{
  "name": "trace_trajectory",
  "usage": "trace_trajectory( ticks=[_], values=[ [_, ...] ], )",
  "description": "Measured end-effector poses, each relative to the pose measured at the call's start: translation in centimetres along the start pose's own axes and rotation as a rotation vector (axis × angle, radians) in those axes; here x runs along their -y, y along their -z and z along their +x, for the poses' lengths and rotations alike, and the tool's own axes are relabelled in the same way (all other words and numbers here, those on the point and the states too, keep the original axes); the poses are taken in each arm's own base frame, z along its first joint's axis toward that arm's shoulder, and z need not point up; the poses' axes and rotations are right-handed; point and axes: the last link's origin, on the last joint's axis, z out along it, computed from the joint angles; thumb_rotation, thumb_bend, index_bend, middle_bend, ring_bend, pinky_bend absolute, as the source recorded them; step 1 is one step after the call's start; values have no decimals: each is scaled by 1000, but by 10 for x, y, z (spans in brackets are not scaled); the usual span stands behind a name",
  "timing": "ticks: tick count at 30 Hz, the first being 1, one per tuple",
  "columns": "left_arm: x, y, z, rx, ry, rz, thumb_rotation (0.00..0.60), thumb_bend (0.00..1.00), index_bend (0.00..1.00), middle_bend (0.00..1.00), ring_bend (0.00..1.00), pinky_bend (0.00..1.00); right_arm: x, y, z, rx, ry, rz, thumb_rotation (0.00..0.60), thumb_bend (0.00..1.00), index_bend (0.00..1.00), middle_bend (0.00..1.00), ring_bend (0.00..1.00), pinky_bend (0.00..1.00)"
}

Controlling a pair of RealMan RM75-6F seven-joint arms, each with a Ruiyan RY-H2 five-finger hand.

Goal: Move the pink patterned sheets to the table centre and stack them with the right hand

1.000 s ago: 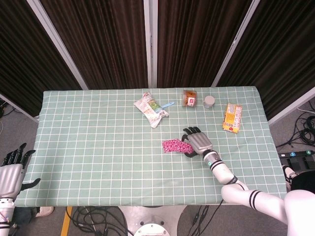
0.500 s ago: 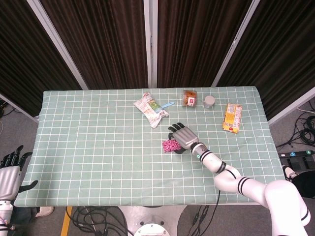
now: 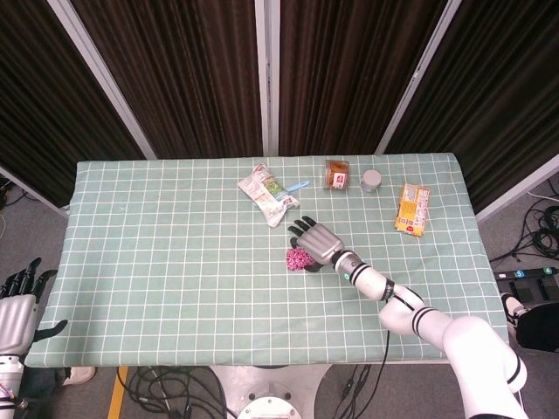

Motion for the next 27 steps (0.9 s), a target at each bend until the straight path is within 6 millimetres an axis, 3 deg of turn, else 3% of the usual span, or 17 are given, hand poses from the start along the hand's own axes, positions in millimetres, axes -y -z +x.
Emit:
trace_trajectory(
  ticks=[27],
  values=[
    [0,-1,-1,4,-2,-1,600,19,233,124,110,126,-4,-1,-10,-2,55,16,437,182,275,92,0,0]
  ],
)
